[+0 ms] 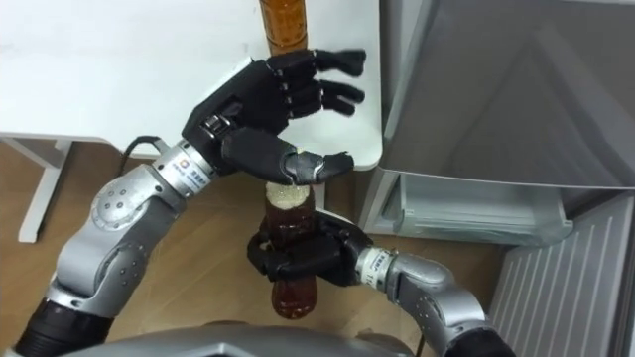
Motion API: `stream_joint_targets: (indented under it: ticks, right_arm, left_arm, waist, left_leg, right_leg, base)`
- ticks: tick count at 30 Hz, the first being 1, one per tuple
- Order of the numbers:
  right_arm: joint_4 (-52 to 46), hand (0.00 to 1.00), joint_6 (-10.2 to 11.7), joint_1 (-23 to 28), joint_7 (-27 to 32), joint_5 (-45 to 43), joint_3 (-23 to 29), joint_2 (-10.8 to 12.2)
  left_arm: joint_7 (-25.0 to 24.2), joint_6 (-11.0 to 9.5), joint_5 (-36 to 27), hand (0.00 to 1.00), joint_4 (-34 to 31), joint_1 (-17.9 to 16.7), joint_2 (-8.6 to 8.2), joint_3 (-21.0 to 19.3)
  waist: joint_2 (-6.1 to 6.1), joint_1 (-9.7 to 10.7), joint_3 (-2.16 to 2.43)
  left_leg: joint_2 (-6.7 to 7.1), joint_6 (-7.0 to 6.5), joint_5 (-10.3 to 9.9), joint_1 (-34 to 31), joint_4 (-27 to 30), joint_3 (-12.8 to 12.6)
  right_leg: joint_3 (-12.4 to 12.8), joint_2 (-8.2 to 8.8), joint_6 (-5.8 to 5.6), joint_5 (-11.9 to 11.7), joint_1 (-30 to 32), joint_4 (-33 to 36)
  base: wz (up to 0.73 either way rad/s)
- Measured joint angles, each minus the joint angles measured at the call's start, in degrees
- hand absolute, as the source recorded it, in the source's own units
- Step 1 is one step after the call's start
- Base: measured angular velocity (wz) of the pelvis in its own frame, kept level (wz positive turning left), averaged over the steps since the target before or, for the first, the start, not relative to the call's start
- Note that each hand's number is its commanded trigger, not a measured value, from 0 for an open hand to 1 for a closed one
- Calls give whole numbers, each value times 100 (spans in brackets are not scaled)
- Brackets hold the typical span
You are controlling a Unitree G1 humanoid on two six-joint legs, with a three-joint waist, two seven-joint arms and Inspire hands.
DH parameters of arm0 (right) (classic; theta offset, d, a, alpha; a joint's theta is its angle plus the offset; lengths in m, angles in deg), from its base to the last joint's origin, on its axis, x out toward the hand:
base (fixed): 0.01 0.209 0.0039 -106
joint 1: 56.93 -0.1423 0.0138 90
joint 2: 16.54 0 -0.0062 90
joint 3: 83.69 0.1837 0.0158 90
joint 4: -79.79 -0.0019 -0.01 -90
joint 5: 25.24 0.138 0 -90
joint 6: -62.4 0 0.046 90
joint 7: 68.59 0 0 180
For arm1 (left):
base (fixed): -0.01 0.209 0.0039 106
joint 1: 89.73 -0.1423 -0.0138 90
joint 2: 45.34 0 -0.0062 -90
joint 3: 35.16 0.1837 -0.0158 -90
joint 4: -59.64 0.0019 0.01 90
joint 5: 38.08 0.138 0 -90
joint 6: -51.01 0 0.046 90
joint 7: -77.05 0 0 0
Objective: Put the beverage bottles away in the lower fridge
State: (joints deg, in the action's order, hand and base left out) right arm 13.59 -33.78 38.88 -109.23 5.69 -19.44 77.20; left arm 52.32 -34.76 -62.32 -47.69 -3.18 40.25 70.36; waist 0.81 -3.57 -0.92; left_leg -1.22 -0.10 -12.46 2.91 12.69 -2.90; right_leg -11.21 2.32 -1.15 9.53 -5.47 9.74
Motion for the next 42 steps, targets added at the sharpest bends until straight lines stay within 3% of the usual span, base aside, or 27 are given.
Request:
stream_joint_targets:
  ticks: [5, 9, 12, 15, 21, 30, 35, 38, 42]
  right_arm:
    - [-4, 100, 0, 0, 12, 2, 4, -16]
    - [0, 100, 0, 13, 7, -7, 17, -32]
    - [-1, 100, 0, 86, -5, -125, 143, -30]
    - [1, 100, -4, 220, -16, -259, 337, -59]
    - [27, 100, -17, 402, -17, -735, 956, -22]
    - [26, 100, -16, 577, -35, -916, 1362, 117]
    - [3, 100, -16, 815, 38, -819, 1482, 124]
    - [4, 100, -16, 836, 225, -845, 1543, 128]
    - [-6, 100, -94, 833, 326, -850, 1582, 126]
  left_arm:
    - [174, -181, -105, 0, -229, 3, -53, -264]
    - [334, -184, -101, 0, -252, 4, -76, -457]
    - [424, -214, -103, 0, -598, 8, -69, -817]
    - [533, -402, -408, 0, -832, 39, -58, -1222]
    - [908, -559, -400, 0, -1182, 43, -111, -2053]
    - [2101, -741, 80, 0, -1181, 42, -120, -3123]
    - [2891, -854, 248, 0, -901, 30, -119, -3711]
    - [3274, -858, 173, 0, -638, -167, -121, -3951]
    - [3702, -844, -158, 0, -182, -373, -141, -4022]
  waist:
    - [-17, 0, -1]
    - [-52, -7, -8]
    - [-102, -4, -1]
    - [-155, -59, 20]
    - [-173, -284, 14]
    - [-249, -505, 25]
    - [-288, -784, 49]
    - [-321, -821, 43]
    - [-300, -893, 69]
  left_leg:
    - [0, 0, 0, 62, -5, -9]
    - [0, 0, 0, 81, -6, 9]
    - [2, 0, 0, 60, 6, 38]
    - [3, 0, 0, 75, -7, 29]
    - [5, 0, 1, 204, -52, 15]
    - [7, 1, 3, 305, -93, 86]
    - [26, 2, 4, 397, -100, 140]
    - [29, 1, 4, 436, -144, 154]
    - [51, 1, 3, 402, -143, 154]
  right_leg:
    - [1, 1, 0, 0, -49, 1]
    - [-9, 1, 0, 0, -100, 2]
    - [-33, 3, 0, 0, -90, 9]
    - [-67, 8, 0, 0, -116, 7]
    - [-56, 6, -1, 1, -236, -11]
    - [-195, 7, -3, 2, -356, -31]
    - [-221, 12, -4, 2, -463, -111]
    - [-237, 14, -9, 6, -495, -111]
    - [-189, 24, -20, 41, -460, -111]
  base:
    - [0]
    - [0]
    - [2]
    - [3]
    - [-1]
    - [4]
    - [1]
    - [0]
    - [0]
